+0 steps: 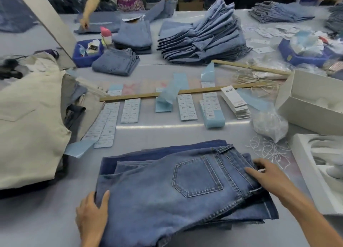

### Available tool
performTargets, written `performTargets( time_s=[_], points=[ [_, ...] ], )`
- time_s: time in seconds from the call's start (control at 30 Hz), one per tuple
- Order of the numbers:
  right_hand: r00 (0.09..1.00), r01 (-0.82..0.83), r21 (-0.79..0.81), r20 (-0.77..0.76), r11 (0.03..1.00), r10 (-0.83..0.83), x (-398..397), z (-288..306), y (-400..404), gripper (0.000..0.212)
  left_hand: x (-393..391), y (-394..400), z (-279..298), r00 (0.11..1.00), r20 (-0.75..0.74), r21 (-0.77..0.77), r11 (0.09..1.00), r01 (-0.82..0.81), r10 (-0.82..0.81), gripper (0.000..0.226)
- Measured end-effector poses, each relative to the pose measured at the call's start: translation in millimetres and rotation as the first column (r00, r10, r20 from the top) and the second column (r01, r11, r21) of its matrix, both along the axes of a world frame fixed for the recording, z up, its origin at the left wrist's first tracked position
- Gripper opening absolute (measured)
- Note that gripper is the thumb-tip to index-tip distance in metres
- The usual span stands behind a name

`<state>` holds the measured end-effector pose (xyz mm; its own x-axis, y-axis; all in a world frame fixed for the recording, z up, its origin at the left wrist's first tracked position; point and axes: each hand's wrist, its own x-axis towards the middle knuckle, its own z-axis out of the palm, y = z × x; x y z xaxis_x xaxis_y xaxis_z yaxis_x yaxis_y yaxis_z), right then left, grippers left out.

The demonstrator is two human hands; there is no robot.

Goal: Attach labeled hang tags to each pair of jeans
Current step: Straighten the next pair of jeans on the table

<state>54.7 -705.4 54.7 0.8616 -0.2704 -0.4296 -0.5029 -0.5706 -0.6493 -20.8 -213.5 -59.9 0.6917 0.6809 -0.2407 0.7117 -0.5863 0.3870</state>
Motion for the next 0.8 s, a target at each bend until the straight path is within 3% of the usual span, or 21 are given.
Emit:
performTargets(
  time_s=[0.07,0.13,0.23,0.33,0.4,0.47,0.53,0.6,0.63,0.7,0.8],
  points=[
    [0.997,-0.004,0.076,-0.071,0.997,0.009,1.9,0.6,6.5,0.035,-4.4,-2.0,-2.8,0.987,0.118,0.129,0.987,0.097,-0.113,0.037],
    [0.996,-0.041,0.075,-0.074,0.996,0.046,4.7,4.9,12.0,0.041,3.3,-9.2,4.3,0.958,0.188,0.229,0.958,0.172,-0.217,0.044],
    [0.999,0.049,0.244,0.008,0.969,-0.053,6.0,13.6,13.0,0.047,31.1,-16.6,19.2,0.894,0.178,0.162,0.909,0.385,-0.411,0.062],
    [0.972,0.237,0.553,-0.138,0.799,-0.192,5.0,14.1,15.1,0.044,60.0,-38.7,43.6,0.788,0.269,0.064,0.826,0.559,-0.554,0.064],
    [0.962,0.271,0.635,-0.211,0.723,-0.175,4.8,19.9,19.6,0.052,78.2,-67.8,65.9,0.724,0.357,0.009,0.778,0.629,-0.590,0.063],
    [0.972,0.234,0.687,-0.173,0.688,-0.158,5.9,33.2,33.0,0.058,85.9,-109.2,99.9,0.741,0.409,-0.302,0.688,0.660,-0.532,0.077],
    [0.986,0.162,0.744,-0.092,0.648,-0.140,5.4,49.4,61.8,0.055,82.8,-163.3,133.1,0.730,0.450,-0.608,0.422,0.673,-0.515,0.081],
    [0.992,0.048,0.772,0.037,0.634,-0.120,2.1,57.9,97.3,0.045,72.0,-218.1,150.9,0.665,0.566,-0.678,0.184,0.711,-0.487,0.071],
    [0.987,0.015,0.755,0.095,0.655,-0.131,1.6,59.3,112.9,0.039,65.2,-235.4,155.9,0.674,0.618,-0.693,0.123,0.710,-0.405,0.075],
    [0.982,0.028,0.789,0.093,0.613,-0.165,1.9,61.2,134.2,0.031,58.3,-242.5,160.2,0.772,0.616,-0.759,0.144,0.635,-0.158,0.072],
    [0.989,0.071,0.883,-0.003,0.464,-0.145,3.2,68.4,137.5,0.029,57.1,-193.1,159.3,0.857,0.509,-0.854,0.173,0.491,0.079,0.044]
  ],
)
